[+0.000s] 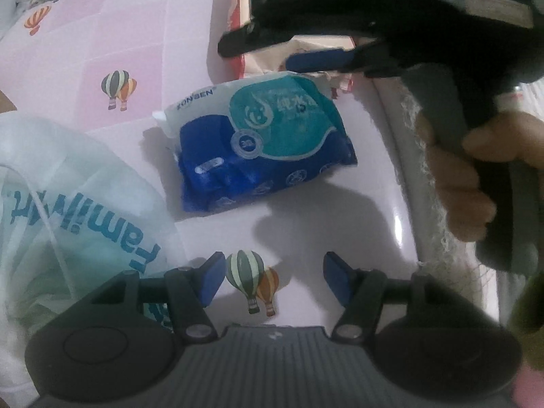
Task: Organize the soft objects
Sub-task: 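Reach the right tool to the blue-and-teal wipes pack and close on it, then carry the blue-and-teal wipes pack with the right tool into the box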
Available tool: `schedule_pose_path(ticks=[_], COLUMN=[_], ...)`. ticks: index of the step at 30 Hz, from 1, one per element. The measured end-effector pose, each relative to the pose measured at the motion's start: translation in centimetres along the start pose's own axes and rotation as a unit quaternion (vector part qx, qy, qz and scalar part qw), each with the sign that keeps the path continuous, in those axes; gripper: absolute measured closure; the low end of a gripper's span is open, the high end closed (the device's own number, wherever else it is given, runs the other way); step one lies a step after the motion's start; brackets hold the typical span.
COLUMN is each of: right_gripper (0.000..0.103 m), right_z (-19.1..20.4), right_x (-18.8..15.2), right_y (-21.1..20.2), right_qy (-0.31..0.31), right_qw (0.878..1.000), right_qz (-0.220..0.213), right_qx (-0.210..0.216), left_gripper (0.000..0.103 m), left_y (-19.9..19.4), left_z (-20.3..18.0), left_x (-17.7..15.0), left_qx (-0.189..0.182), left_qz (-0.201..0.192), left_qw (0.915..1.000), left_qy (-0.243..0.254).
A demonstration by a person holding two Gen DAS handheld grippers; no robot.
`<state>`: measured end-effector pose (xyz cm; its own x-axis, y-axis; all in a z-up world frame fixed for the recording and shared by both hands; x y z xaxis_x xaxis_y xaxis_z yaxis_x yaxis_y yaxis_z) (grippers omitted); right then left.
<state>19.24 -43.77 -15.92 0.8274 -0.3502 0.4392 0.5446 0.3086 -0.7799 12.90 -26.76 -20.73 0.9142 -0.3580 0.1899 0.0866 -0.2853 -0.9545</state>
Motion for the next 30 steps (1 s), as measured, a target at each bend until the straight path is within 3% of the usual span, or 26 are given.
schedule_pose_path(ticks=[5,8,12,15,20,25,30], right_gripper=[0.036,0.036,0.037,0.036,0.036,0.036,0.048], right_z=[-0.5,-1.3,-1.2,-1.0,-1.6,-1.3,0.1], right_x=[-1.8,-5.0,-8.3,-8.1,-4.9,-4.9,-6.9], right_y=[-0.2,-0.7,-1.9,-3.0,-3.0,-0.5,0.0], right_qy=[0.018,0.055,0.094,0.087,0.114,0.094,0.065], right_qw=[1.000,0.997,0.993,0.994,0.993,0.993,0.993], right_qz=[0.014,0.052,0.073,0.060,0.021,0.065,0.095], right_qx=[-0.015,-0.028,0.003,-0.004,0.005,0.001,0.007], left_gripper=[0.038,0.036,0.031,0.028,0.028,0.028,0.028], left_y=[0.2,-0.1,-0.3,-0.4,0.2,0.8,1.1], left_z=[-0.1,0.2,0.8,1.2,1.6,1.8,1.6], left_x=[0.0,0.0,0.2,0.7,2.0,3.0,3.3], left_qx=[-0.004,-0.012,-0.011,-0.012,-0.022,-0.038,-0.039], left_qz=[0.002,0.009,0.013,0.008,0.008,0.007,0.002], left_qw=[1.0000,0.9999,0.9999,0.9999,0.9991,0.9973,0.9974], left_qy=[0.000,0.002,0.002,-0.007,-0.034,-0.063,-0.061])
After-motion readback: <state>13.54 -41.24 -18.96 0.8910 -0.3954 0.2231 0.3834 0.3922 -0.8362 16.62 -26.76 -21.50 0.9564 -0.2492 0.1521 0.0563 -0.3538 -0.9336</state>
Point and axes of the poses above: each gripper's, at about its wrist camera, not at the fingertips, and y roughly the way its jaws point, z to its left, x to its top, the point moved 7 cm from there along y, roughly the way its jaws point, and after that the axes turned 3 degrees about -y, right-handed, at the moved point
